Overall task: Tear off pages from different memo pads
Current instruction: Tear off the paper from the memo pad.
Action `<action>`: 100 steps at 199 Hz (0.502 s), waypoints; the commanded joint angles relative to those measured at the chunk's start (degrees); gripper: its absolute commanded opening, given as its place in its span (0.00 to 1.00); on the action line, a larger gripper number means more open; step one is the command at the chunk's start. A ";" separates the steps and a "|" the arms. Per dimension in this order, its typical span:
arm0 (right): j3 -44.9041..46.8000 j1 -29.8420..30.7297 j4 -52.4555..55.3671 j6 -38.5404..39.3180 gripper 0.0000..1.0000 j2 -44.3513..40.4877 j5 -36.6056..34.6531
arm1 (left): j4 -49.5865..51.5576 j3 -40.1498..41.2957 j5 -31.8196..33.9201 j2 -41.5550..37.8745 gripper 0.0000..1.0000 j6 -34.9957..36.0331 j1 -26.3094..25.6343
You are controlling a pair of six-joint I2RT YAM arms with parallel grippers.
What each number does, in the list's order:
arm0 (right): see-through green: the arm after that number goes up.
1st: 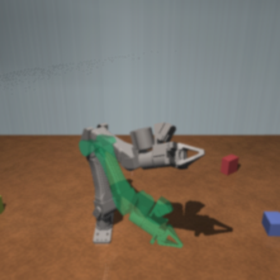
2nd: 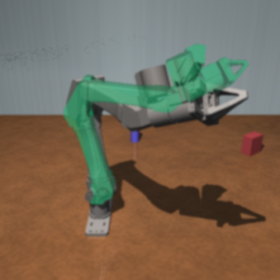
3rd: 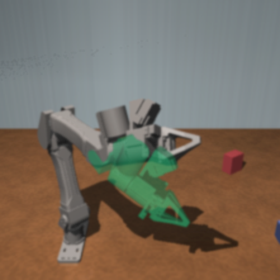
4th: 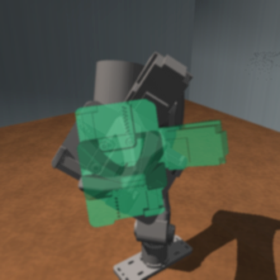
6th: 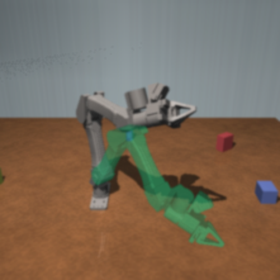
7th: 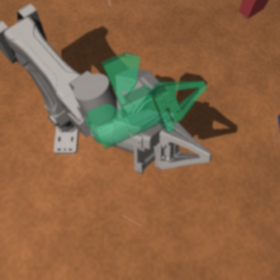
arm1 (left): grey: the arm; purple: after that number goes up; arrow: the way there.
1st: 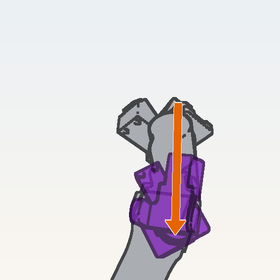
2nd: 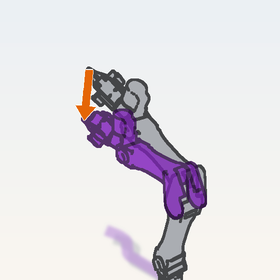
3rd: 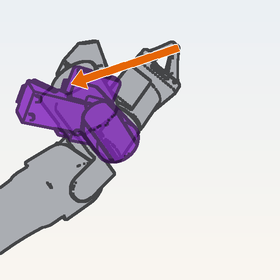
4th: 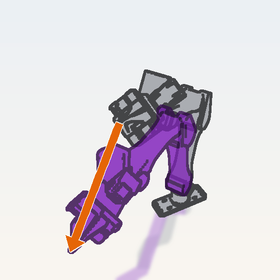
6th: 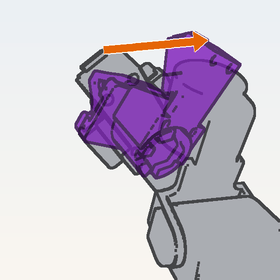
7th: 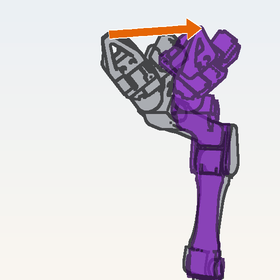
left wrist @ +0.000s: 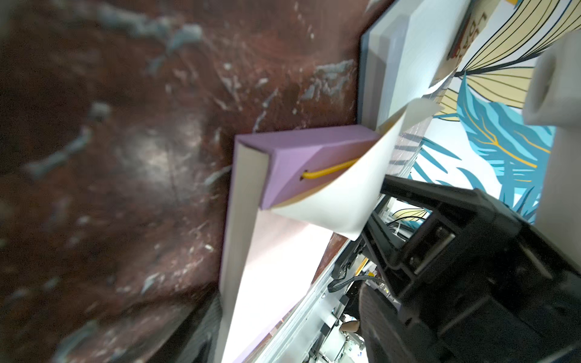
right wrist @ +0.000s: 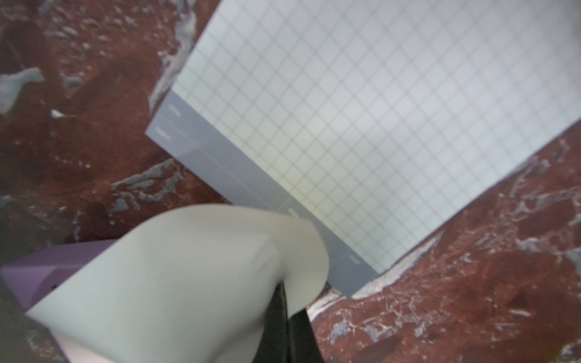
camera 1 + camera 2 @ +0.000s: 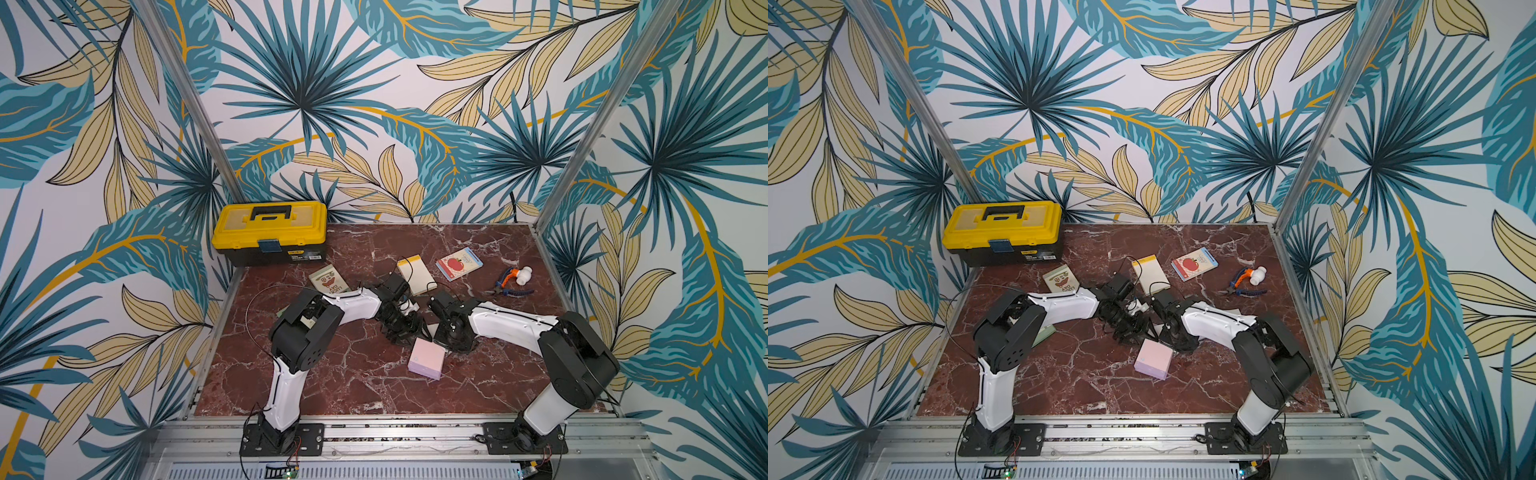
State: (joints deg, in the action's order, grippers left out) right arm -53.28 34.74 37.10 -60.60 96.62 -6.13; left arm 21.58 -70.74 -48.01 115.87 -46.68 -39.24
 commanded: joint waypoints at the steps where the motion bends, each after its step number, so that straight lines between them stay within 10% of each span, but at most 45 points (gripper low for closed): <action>1: 8.10 0.24 -11.29 -0.42 0.00 14.47 9.22 | -19.54 1.77 -3.67 -0.78 0.67 -7.45 -3.14; 100: 12.84 -2.22 -17.45 -1.56 0.00 12.36 12.72 | -22.74 3.32 -2.66 -4.94 0.45 -10.52 -5.54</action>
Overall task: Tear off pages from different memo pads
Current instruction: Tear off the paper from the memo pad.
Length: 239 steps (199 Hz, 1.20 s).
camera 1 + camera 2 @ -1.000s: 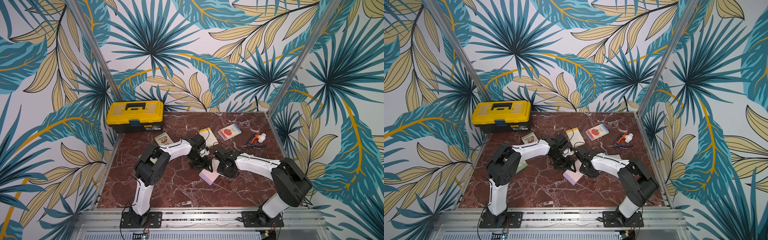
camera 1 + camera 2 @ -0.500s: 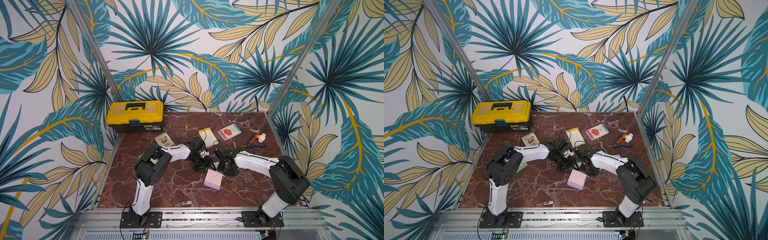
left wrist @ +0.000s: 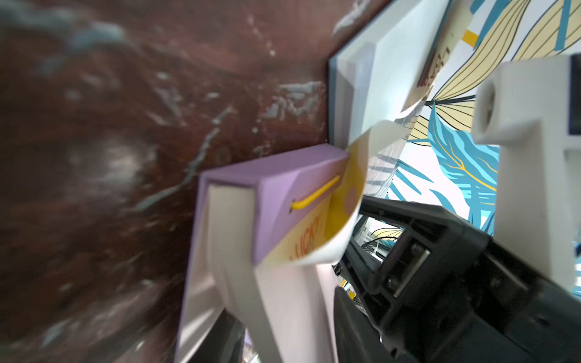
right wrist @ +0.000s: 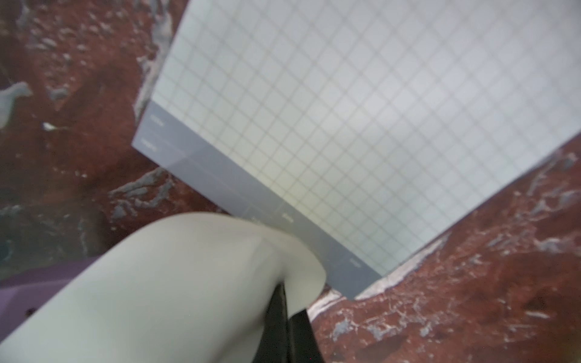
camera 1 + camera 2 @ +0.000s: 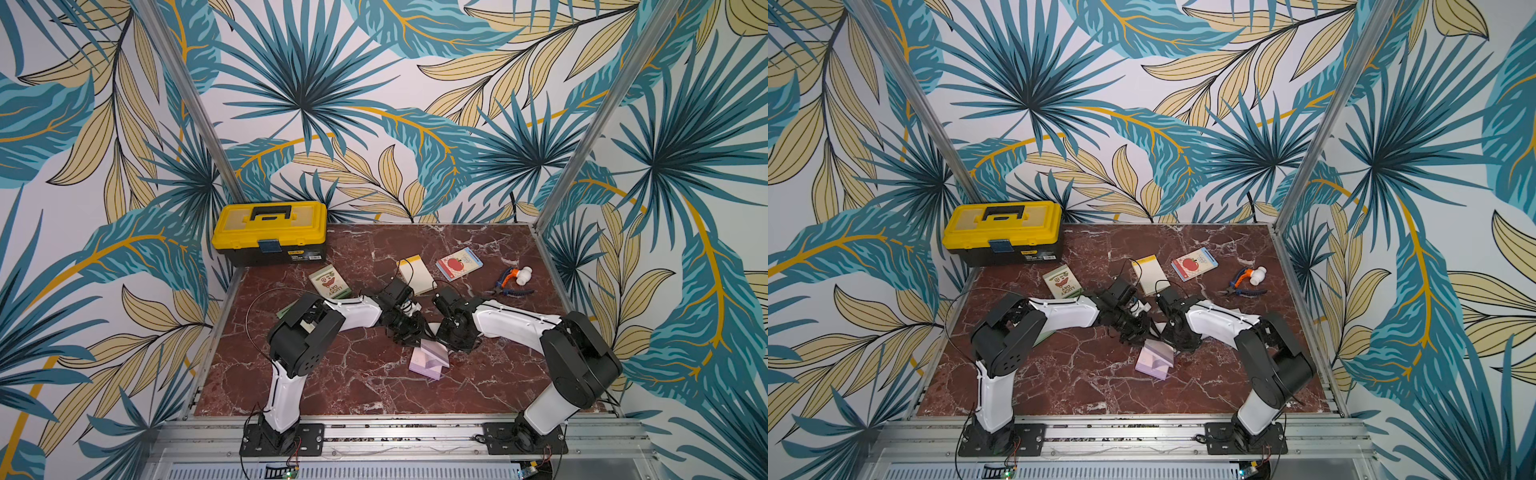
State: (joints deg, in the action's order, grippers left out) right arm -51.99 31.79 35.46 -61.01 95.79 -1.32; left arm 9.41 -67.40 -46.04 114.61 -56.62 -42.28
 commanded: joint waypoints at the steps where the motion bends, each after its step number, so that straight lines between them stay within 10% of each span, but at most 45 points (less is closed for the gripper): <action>1: 11.51 0.73 -15.75 -1.09 0.00 13.15 7.87 | -10.47 -0.02 -4.60 -3.77 0.45 -0.54 -2.52; 239: 4.39 0.63 -3.57 3.99 0.00 5.02 4.56 | 2.58 -1.90 0.40 -8.86 0.61 6.80 -2.68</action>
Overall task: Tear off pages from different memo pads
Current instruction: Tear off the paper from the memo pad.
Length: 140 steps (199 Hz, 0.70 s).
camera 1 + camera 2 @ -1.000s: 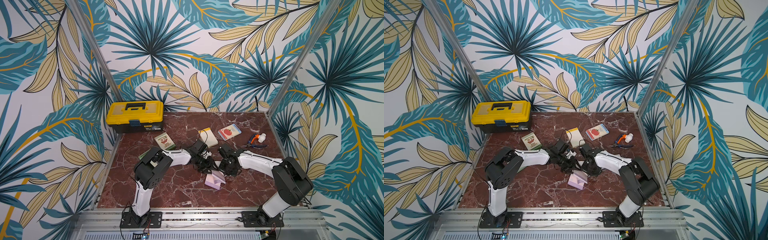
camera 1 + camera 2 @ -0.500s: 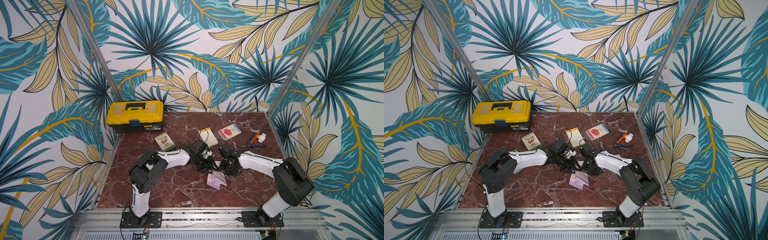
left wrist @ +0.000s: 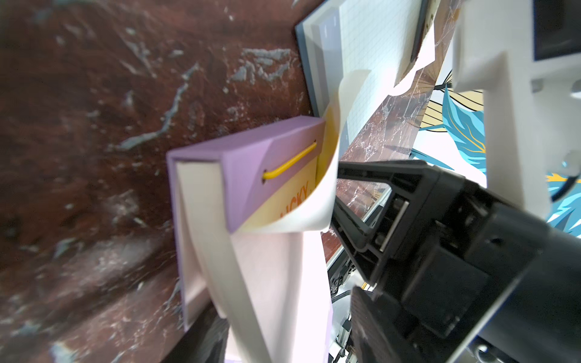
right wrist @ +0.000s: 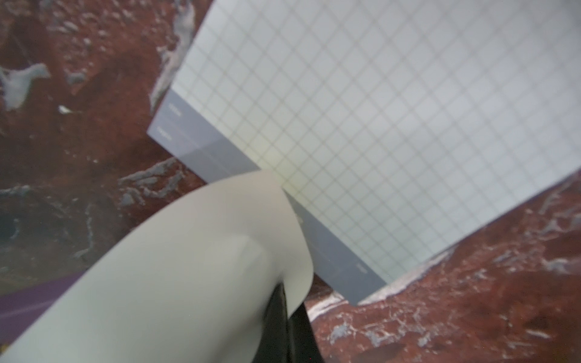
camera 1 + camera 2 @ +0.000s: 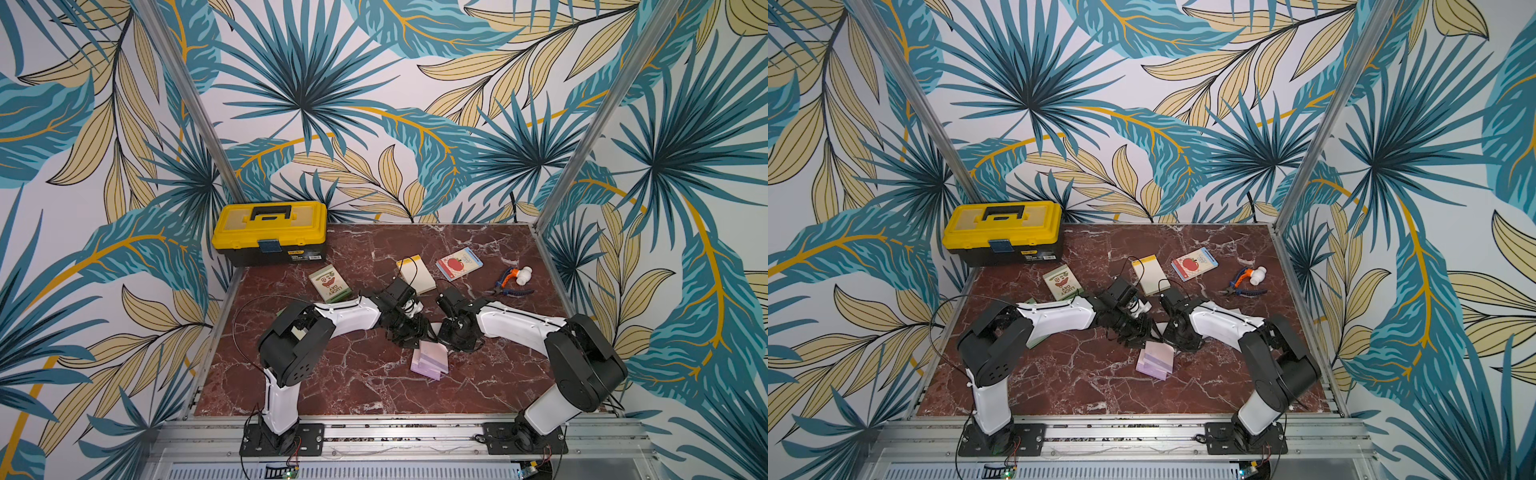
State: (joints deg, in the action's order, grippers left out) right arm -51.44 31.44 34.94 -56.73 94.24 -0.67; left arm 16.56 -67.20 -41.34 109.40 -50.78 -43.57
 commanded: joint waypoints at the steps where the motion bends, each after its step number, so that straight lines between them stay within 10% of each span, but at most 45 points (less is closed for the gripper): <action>1: 3.83 0.98 -3.04 -0.21 0.00 6.57 3.87 | -4.59 -2.12 -4.29 -3.71 0.61 0.96 -1.36; 69: 3.98 0.92 -3.56 -0.29 0.00 7.01 4.40 | -11.28 0.35 -5.61 -4.92 0.40 -2.28 -1.32; 140: 3.63 0.98 -3.46 -0.12 0.00 7.28 4.54 | -11.64 0.31 -6.39 -5.43 0.58 -1.36 -1.28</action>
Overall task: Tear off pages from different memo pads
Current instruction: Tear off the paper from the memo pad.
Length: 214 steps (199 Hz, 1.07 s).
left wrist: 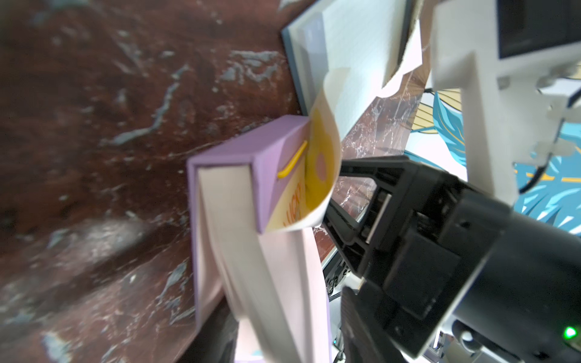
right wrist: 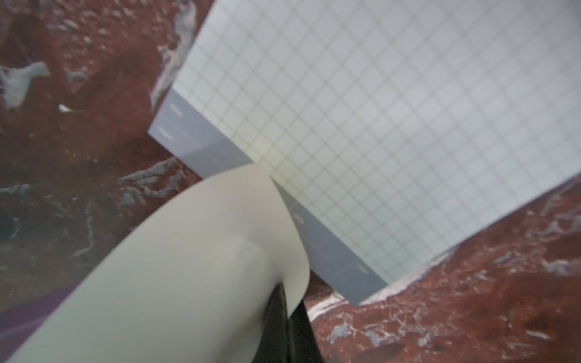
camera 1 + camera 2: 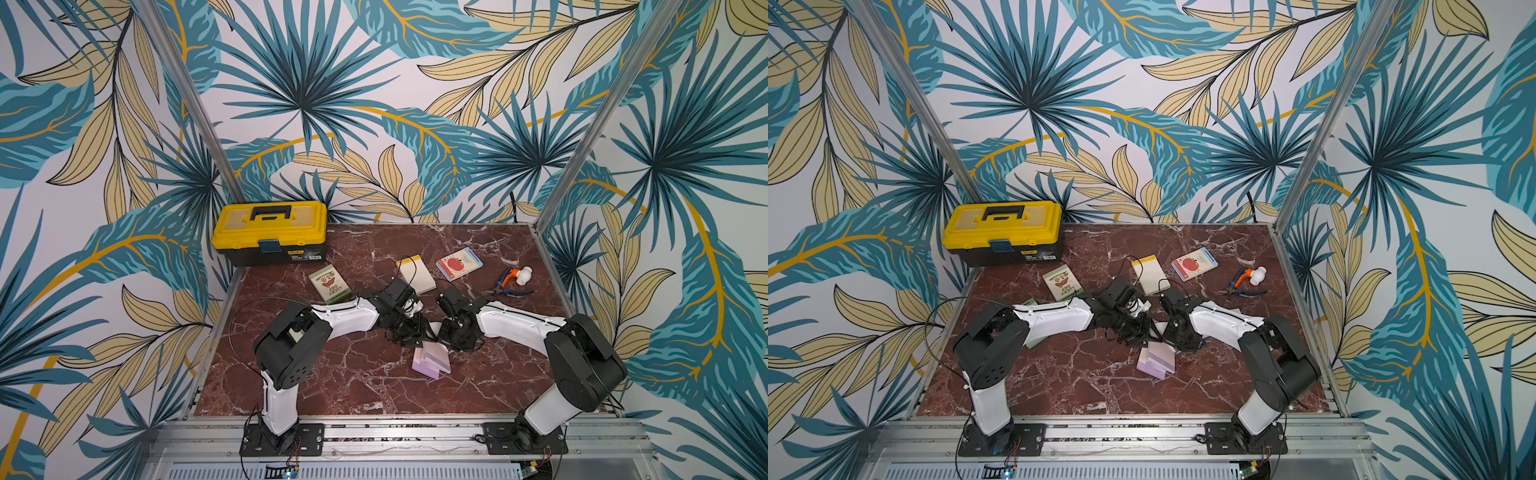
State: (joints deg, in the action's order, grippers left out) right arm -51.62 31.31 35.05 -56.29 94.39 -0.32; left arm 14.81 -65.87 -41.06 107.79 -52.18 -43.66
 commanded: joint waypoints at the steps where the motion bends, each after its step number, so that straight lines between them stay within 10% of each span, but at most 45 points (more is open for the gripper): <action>1: 3.80 1.07 -3.58 -0.56 0.00 7.12 4.19 | -10.06 -0.93 -6.80 -3.81 0.59 -0.04 -1.22; 214: 8.23 -1.43 -10.17 -1.83 0.00 7.38 7.96 | -36.11 9.04 -6.06 -13.45 0.59 -13.43 -1.72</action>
State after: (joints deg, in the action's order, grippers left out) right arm -49.47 29.17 26.87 -56.77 94.35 8.25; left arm -1.56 -53.74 -37.23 100.82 -64.36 -43.75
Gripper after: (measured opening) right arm 0.045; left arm 0.575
